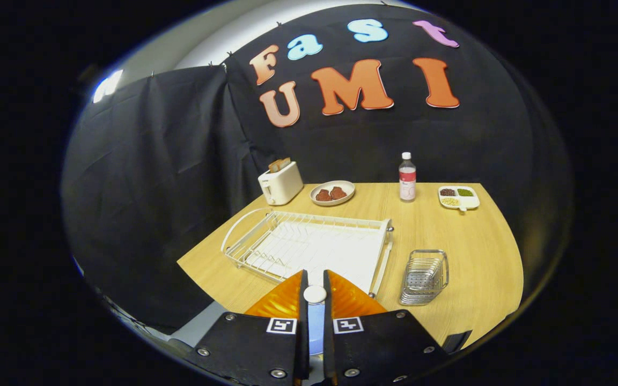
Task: Take the plate from the dish rack, then take the spoon from the basket and place it into the plate.
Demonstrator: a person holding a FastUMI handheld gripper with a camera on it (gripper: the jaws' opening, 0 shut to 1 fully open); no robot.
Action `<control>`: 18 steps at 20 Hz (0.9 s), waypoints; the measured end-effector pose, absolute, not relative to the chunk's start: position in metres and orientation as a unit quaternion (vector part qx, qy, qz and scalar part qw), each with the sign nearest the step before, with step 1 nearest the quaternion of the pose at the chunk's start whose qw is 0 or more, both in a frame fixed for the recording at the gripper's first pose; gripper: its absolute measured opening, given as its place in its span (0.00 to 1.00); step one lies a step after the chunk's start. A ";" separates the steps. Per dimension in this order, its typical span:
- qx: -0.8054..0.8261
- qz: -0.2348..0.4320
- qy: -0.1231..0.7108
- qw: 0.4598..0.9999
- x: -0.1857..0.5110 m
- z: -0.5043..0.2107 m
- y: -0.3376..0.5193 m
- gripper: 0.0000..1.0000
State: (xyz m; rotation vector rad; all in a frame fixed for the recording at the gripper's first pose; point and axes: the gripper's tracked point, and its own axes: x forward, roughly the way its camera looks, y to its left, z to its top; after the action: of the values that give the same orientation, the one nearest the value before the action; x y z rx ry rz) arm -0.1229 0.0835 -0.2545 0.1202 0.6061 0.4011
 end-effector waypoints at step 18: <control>0.040 0.293 0.322 0.899 -0.132 -0.348 0.123 0.14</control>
State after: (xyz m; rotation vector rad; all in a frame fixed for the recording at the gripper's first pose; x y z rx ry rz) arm -0.1322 0.1227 -0.3477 0.0836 0.6660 0.6064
